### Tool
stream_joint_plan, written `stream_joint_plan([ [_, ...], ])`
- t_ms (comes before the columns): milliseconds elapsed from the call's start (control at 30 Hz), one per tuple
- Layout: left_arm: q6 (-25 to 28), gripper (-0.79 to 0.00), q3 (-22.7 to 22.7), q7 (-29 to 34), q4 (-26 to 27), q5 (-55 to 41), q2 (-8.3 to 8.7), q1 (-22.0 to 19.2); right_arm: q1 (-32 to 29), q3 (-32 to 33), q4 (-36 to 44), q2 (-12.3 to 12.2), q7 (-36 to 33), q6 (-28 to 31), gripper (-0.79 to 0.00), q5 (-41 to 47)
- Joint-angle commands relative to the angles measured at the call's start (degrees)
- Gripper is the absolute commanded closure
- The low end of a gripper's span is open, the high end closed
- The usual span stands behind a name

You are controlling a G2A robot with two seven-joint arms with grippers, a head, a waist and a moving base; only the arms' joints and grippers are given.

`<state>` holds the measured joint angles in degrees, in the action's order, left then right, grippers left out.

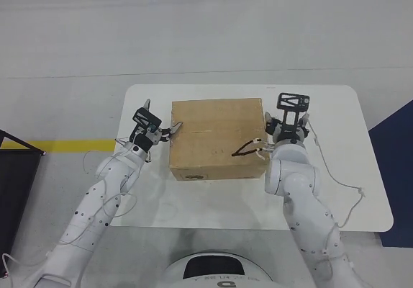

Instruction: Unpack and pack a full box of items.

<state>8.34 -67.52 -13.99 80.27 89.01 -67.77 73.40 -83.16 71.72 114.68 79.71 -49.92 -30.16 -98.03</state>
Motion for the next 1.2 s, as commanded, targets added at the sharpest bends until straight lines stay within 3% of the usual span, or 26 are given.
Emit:
stream_joint_plan([
  [0,0.0,-0.785,0.0,0.0,0.0,0.0,0.0,0.0,-2.6,2.9,0.0,-0.4,1.1,4.2,-0.785,2.7],
  [400,0.0,-0.785,0.0,0.0,0.0,0.0,0.0,0.0,-9.0,12.8,-3.8,-1.9,3.6,25.2,-0.785,14.0],
  [500,0.0,-0.785,0.0,0.0,0.0,0.0,0.0,0.0,-8.8,14.8,-5.5,-2.3,6.2,33.3,-0.785,19.8],
  [667,0.0,-0.785,0.0,0.0,0.0,0.0,0.0,0.0,-4.5,16.1,-13.3,-2.7,9.0,40.3,-0.785,25.5],
  [800,0.0,-0.785,0.0,0.0,0.0,0.0,0.0,0.0,-1.9,15.9,-16.9,-2.7,12.5,41.1,-0.785,28.6],
  [1167,0.0,-0.785,0.0,0.0,0.0,0.0,0.0,0.0,-1.3,16.5,-18.7,-2.3,26.1,34.2,-0.785,34.1],
])
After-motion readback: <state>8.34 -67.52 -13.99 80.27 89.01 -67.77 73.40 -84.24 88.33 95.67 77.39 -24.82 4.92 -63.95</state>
